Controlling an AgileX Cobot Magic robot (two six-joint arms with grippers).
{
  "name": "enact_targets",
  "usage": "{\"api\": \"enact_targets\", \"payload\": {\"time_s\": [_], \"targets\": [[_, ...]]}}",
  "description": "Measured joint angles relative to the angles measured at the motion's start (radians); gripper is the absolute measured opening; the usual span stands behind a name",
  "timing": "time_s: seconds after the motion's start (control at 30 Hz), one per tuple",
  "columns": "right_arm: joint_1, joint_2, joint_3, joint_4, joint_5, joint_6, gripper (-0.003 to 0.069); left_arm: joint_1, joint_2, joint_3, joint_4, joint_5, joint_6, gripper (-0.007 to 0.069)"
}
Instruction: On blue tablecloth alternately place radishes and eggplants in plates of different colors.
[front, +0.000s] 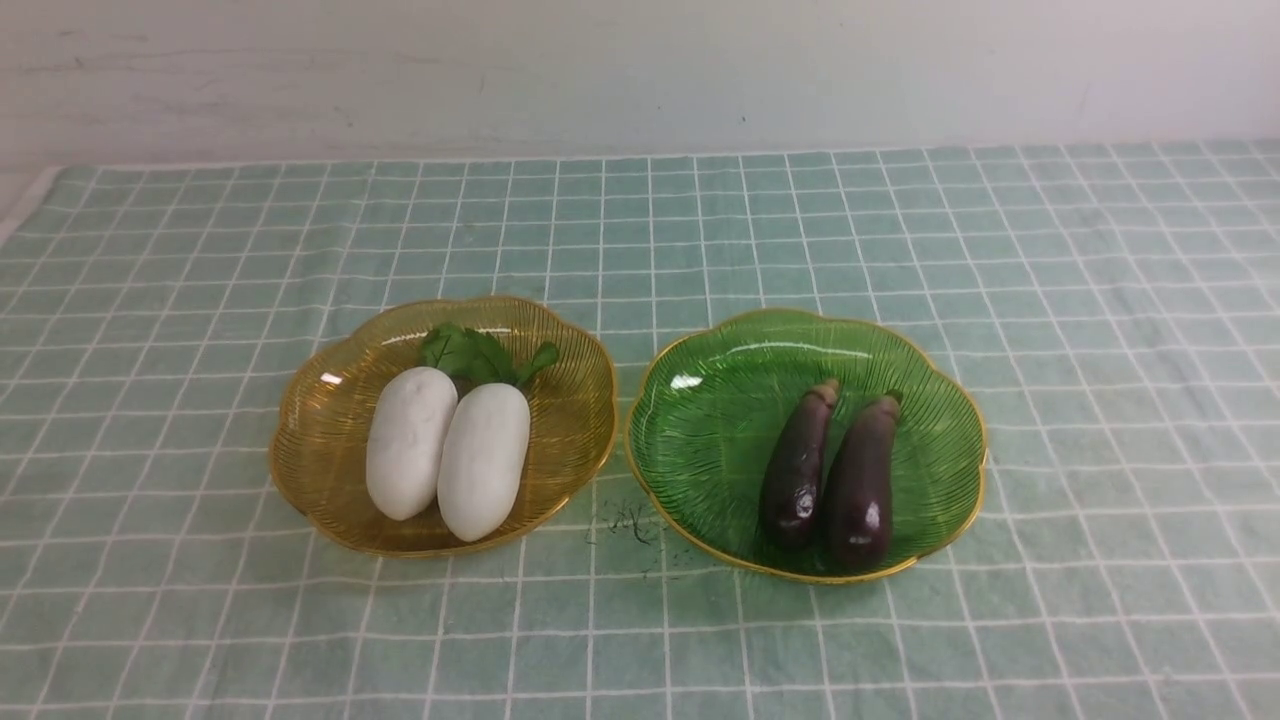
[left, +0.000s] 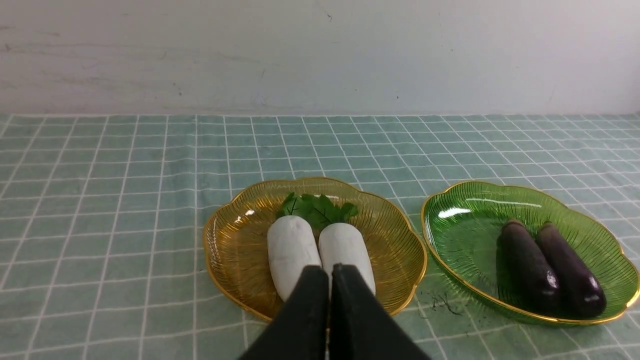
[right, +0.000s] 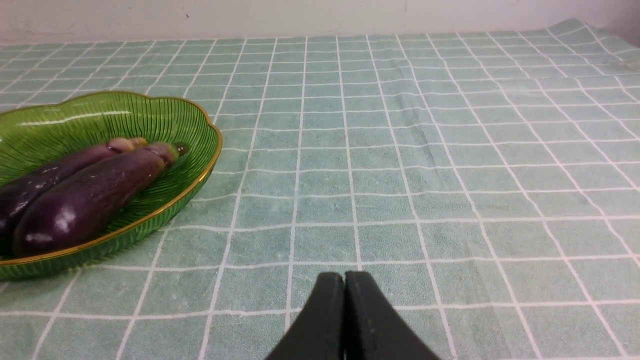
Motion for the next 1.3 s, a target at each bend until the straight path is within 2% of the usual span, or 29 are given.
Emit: {"api": "enact_targets", "payload": {"time_s": [0.3,0.73,0.9,1.3], "targets": [[0.0,0.0,0.0,0.0,-0.001,0.002,-0.0015,0.0,0.0,0.007,0.013,0.007,0.0,-0.0008],[0.0,0.0,0.0,0.0,-0.001,0.002,-0.0015,0.012,-0.066,0.435,0.045,-0.298,0.0,-0.0008],[0.0,0.0,0.0,0.0,-0.001,0.002,-0.0015,0.103,-0.146,0.564,0.047,-0.306,0.0,-0.0008],[0.0,0.0,0.0,0.0,-0.001,0.002,-0.0015,0.107,-0.147,0.576,0.049,-0.301,0.002,-0.0008]]}}
